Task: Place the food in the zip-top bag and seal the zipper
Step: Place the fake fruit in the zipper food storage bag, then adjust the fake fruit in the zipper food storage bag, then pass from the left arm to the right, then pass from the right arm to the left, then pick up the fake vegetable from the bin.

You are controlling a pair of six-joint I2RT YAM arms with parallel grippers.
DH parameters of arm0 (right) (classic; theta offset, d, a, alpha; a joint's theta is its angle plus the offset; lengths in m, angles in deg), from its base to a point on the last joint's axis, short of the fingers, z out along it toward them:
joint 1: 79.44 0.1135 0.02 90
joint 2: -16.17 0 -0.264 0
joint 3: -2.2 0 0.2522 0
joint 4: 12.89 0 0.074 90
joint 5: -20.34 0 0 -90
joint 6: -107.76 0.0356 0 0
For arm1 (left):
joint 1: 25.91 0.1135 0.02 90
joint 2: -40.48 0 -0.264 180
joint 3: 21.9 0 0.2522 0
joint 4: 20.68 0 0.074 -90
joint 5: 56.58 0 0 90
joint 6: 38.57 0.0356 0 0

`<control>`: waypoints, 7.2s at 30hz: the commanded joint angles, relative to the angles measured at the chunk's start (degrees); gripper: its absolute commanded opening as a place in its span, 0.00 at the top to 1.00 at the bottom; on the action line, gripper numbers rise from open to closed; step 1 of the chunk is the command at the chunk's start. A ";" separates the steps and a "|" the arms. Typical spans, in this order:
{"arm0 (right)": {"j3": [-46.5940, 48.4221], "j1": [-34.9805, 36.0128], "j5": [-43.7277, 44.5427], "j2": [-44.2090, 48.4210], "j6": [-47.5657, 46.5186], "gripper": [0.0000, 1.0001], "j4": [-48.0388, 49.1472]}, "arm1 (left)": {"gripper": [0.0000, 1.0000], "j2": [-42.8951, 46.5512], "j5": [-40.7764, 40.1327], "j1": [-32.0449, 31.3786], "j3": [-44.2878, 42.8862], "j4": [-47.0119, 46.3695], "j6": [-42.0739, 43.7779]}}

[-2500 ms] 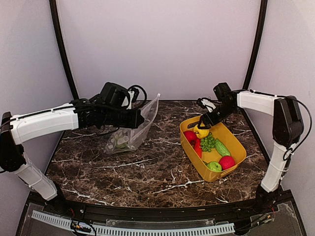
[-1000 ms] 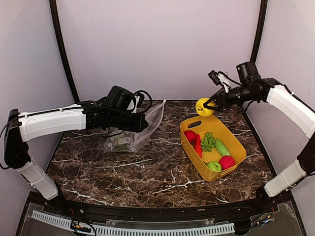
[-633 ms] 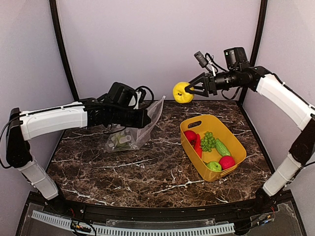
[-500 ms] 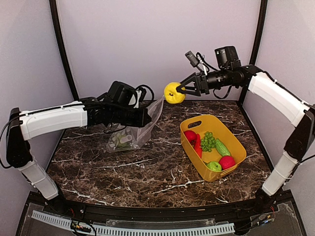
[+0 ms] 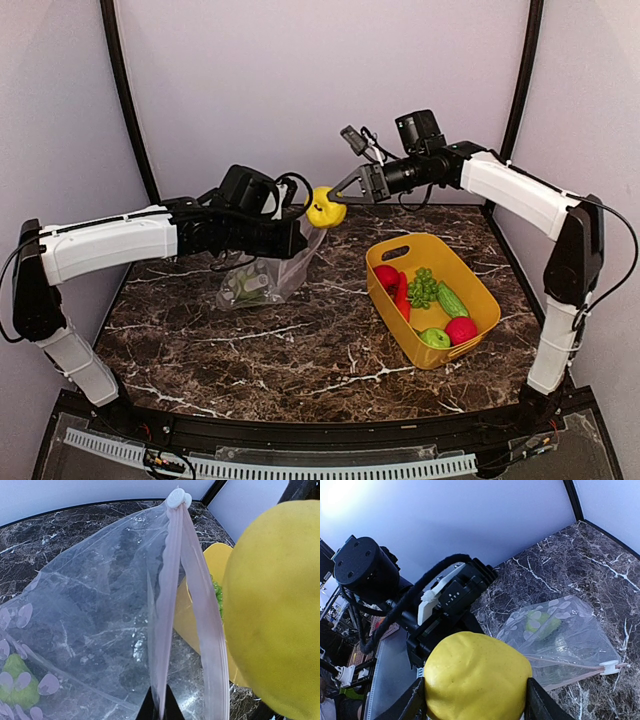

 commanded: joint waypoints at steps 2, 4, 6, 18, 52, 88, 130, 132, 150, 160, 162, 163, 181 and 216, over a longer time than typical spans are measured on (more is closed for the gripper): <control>1.01 1.00 -1.11 -1.24 2.14 0.47 2.38 | 0.97 2.95 0.45 -0.18 -0.81 0.22 -0.95; 0.46 1.04 -0.40 -1.85 2.38 0.47 2.26 | 0.97 3.17 0.61 -0.18 -0.67 -0.17 -1.17; 0.03 1.08 1.46 -2.51 2.34 0.48 1.61 | 0.97 3.47 0.58 -0.18 -0.58 -0.38 -1.29; -2.36 2.09 12.56 -1.93 -1.57 0.48 -2.86 | 0.97 5.13 -0.88 -0.18 1.10 -1.68 -2.24; -1.90 7.49 38.03 3.51 -12.27 0.14 -7.86 | 0.97 3.34 -0.57 -0.17 -0.09 -1.59 -2.77; 1.57 7.92 26.35 -4.66 4.38 0.42 -7.11 | 0.95 3.31 -2.37 -0.17 1.38 0.62 -1.51; 1.37 8.05 22.73 -3.44 11.80 1.00 -3.93 | 0.74 -3.06 -13.61 -1.64 -15.26 23.98 1.11; 1.45 8.07 22.82 -3.35 11.71 1.00 -3.95 | 0.77 -3.62 -13.64 -1.63 -16.40 25.71 1.31; -6.13 5.39 23.90 5.34 0.30 0.86 -5.76 | 0.99 -0.32 -16.40 -1.37 -15.98 25.97 2.57; -11.85 1.89 18.28 12.63 -14.43 0.54 -8.37 | 0.99 0.59 -15.85 -0.86 -13.56 23.01 3.84; -13.38 -0.92 20.26 12.84 -16.98 0.50 -11.13 | 0.99 1.16 -15.78 -0.79 -12.89 22.75 4.06; -13.79 -2.59 20.25 12.50 -17.93 0.50 -12.88 | 0.99 1.63 -15.74 -0.75 -12.45 22.62 4.24; -18.37 -13.50 25.07 -0.05 -19.03 0.32 -19.71 | 0.99 5.32 -15.97 -0.43 -7.47 19.71 4.29; -12.20 -10.57 21.24 -14.46 -16.28 0.22 -21.15 | 0.99 5.87 -15.03 -0.39 -4.50 18.28 2.94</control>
